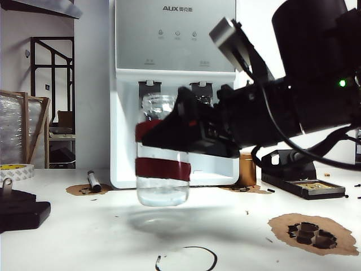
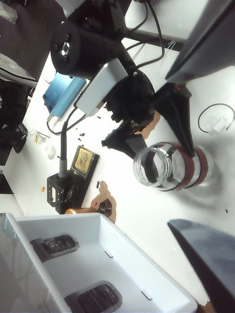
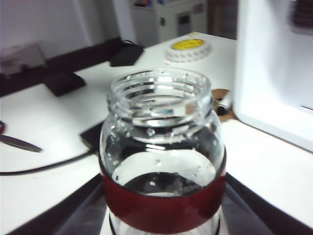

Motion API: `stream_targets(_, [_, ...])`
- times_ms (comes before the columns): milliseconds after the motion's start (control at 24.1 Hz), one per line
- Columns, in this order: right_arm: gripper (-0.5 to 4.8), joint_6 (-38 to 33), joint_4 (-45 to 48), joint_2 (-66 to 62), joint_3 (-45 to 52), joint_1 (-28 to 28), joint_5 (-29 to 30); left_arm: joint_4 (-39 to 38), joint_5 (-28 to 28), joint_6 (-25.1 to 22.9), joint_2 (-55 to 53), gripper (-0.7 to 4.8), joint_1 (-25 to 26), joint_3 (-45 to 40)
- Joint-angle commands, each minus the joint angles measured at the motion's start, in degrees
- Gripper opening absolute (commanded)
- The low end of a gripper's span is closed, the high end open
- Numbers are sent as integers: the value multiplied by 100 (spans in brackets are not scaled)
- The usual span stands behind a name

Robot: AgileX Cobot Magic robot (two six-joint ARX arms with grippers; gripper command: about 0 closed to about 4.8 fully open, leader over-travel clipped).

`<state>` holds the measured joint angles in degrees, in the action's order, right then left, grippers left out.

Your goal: Pick up the water bottle with two loops of red belts, then reach the front water dispenser and gently press the gray-black baffle horizontally to get a little water.

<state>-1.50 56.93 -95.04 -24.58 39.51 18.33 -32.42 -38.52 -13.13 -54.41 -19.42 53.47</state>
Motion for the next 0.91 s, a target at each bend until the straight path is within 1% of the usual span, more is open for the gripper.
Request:
stream_targets(42, [121,160,105,-264,7,81,-251,52,-13,-46,4,479,-7,26])
stream_targets(125, [121,179,195,-444,9,142,-444,74,-13,-46,4,479,-7,26])
stream_targets(249, [120,98,988,-1045,26,348,-844,72,-11,-46,4,479,-7,26])
stream_targets(333, [120,-9,1228,-1248,33,435,-957,72,-11,-46,4,479,-7,26])
stream_targets(623, [121,-133,1333,-1401,90,481,-1064,79,-7,-50,2,479,-4,26])
stream_targets(748, [121,-199,1333,-1403,109,481,-890,85,-7,-50,-2,479,-4,26])
stream_targets(914, [139,-433,1325,-1403,114,481,-887,79,-4,-50,-2,479,-4,26])
